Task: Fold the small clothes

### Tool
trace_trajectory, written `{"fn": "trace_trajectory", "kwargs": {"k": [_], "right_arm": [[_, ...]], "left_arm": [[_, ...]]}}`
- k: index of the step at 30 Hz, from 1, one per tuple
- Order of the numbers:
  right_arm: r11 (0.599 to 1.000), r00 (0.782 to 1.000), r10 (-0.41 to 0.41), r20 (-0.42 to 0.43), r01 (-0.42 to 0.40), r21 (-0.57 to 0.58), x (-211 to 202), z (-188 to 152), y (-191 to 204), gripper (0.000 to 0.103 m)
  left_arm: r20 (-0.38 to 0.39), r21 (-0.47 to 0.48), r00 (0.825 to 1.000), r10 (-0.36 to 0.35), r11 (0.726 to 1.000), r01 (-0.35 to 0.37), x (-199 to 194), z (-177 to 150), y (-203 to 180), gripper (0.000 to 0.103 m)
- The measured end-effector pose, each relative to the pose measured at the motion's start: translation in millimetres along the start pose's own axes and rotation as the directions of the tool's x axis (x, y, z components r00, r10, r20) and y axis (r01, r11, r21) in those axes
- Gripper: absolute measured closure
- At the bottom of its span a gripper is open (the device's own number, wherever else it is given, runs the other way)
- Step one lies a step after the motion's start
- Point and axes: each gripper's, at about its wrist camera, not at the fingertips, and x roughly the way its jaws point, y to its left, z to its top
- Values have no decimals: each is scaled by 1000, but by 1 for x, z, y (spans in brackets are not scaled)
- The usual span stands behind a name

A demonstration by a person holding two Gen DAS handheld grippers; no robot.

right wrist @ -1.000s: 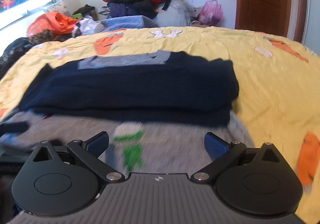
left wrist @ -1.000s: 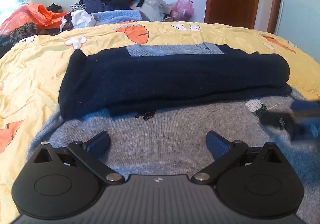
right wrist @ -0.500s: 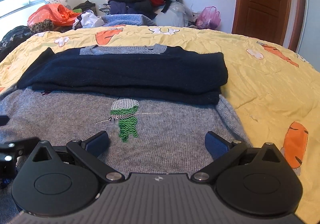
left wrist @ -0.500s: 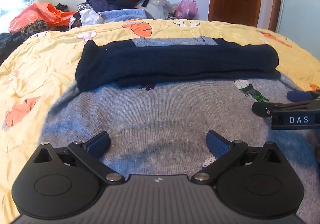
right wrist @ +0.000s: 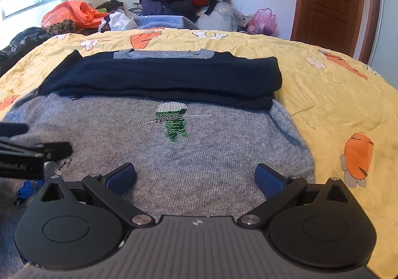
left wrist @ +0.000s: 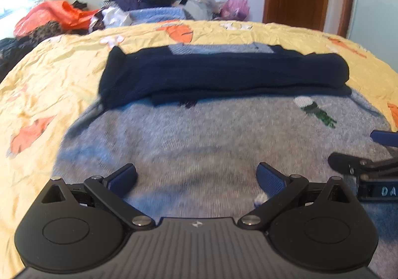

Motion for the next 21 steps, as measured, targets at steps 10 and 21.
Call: {"fn": "trace_trajectory", "kwargs": {"k": [10,21], "right_arm": [[1000,1000,-11,0,11,3,-3,-2,1,0],[1000,1000,-7,-1,7,4,-37,-32,7,0]], "left_arm": [[43,-10,999,-14,1000,14,-19,-23,5,0],[45,-11,999,-13,1000,14,-20,-24,5,0]]}}
